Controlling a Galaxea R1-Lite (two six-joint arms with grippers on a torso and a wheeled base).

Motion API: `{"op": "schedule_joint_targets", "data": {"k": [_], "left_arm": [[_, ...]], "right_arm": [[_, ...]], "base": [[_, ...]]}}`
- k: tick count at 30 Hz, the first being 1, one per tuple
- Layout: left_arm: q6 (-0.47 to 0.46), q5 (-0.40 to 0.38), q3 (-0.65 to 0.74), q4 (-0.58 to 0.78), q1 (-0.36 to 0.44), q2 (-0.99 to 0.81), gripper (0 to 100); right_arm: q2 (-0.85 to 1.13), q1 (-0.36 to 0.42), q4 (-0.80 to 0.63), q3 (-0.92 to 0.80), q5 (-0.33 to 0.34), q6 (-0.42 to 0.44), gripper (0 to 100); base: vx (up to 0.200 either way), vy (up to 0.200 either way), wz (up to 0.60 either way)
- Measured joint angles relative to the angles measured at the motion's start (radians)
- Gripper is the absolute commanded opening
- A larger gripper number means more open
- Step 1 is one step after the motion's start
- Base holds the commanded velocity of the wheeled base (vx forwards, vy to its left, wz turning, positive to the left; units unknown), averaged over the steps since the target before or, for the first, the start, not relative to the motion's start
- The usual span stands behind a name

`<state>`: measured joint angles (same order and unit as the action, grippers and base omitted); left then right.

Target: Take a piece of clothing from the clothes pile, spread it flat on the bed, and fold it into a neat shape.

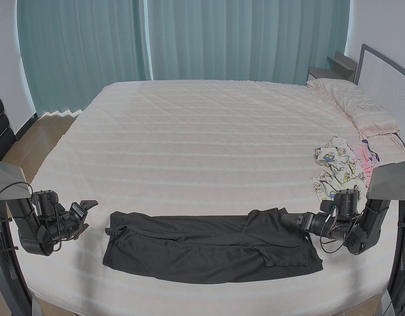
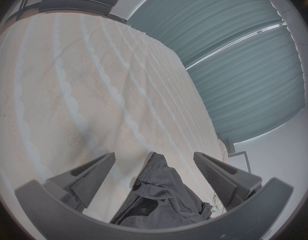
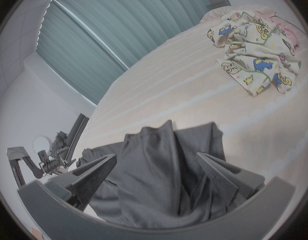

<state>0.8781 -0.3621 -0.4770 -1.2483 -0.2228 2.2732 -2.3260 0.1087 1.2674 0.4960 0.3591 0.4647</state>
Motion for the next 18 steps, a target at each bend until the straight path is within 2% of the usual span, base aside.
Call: {"op": "schedule_joint_targets", "data": {"k": [9,18], "left_arm": [[-0.006,0.004,0.000,0.000,0.007,0.004,100],[-0.004,0.010,0.023,0.000,0.052,-0.005,100]], "right_arm": [[-0.051,0.012,-0.052,0.121,-0.008,0.056,100],[-0.050,0.014,0.009,0.061,-0.040,0.167,100]], "base": [[0.000,0.000,0.00],[0.000,0.000,0.00]]}}
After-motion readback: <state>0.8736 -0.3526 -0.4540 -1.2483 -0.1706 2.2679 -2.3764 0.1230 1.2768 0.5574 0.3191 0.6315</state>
